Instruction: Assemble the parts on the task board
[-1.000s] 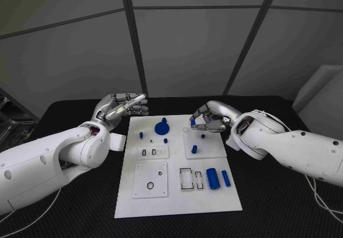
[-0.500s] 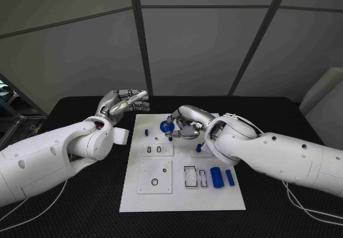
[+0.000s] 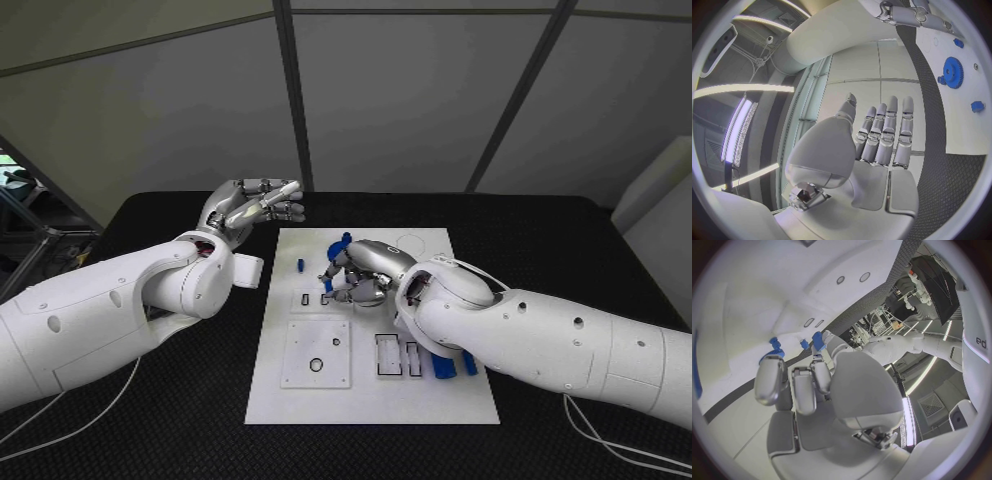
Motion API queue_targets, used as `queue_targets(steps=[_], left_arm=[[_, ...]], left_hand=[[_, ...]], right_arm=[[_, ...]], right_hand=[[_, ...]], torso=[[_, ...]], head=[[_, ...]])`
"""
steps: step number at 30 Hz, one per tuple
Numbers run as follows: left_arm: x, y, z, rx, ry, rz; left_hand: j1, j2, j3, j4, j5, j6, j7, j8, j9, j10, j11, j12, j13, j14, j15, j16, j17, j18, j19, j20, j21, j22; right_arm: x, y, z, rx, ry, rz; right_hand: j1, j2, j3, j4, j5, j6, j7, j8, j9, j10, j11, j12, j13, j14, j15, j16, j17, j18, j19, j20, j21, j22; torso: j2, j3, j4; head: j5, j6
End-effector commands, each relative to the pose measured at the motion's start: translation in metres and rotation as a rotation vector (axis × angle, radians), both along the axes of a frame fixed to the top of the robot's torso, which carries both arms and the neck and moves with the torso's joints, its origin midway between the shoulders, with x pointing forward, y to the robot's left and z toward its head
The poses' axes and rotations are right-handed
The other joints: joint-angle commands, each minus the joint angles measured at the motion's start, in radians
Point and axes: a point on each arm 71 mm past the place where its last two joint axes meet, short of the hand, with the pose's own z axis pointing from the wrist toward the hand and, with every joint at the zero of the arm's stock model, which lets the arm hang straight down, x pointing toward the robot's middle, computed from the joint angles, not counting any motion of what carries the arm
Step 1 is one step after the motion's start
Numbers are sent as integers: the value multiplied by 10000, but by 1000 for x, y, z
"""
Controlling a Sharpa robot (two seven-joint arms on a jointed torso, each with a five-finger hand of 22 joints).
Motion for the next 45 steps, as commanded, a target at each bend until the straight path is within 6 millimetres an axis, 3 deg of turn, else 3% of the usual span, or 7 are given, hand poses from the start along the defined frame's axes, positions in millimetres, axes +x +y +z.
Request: queue_targets(steps=[1,25,45], left_arm=[[0,-2,2,-19,-62,-180],[0,-5,2,-54,-45,-296],[0,-5,1,-52,-35,-288]], left_hand=[[-10,72,-34,-2,-7,-1,32,-52,16,-39,41,24,12,-54,-13,-68,-11,501,-48,27,-64,-10],[-21,76,-44,2,-8,4,29,-51,17,-32,39,28,13,-50,-13,-85,-12,504,-45,31,-70,-17],[-27,79,-49,4,-8,2,29,-53,17,-34,40,27,13,-53,-11,-98,-13,504,-46,34,-75,-22]], right_arm=[[2,0,-2,-399,-261,-216],[5,1,-15,-1047,135,-418],[4,3,-20,-1330,388,-284]], right_hand=[[-87,-39,5,4,79,192,-104,42,73,-42,-28,-40,-13,707,-55,35,1064,-96,24,-45,63,19],[-177,-112,-27,34,90,212,-115,59,84,-50,-37,-62,-31,703,-64,23,1049,-92,15,-54,51,-1],[-271,-207,-64,62,50,133,-93,20,72,-86,-27,-114,-77,699,-62,9,1033,-88,4,-60,36,-23]], torso=[[3,6,-15],[-2,6,-13],[-5,2,-13]], head=[[8,-22],[37,-193],[31,-253]])
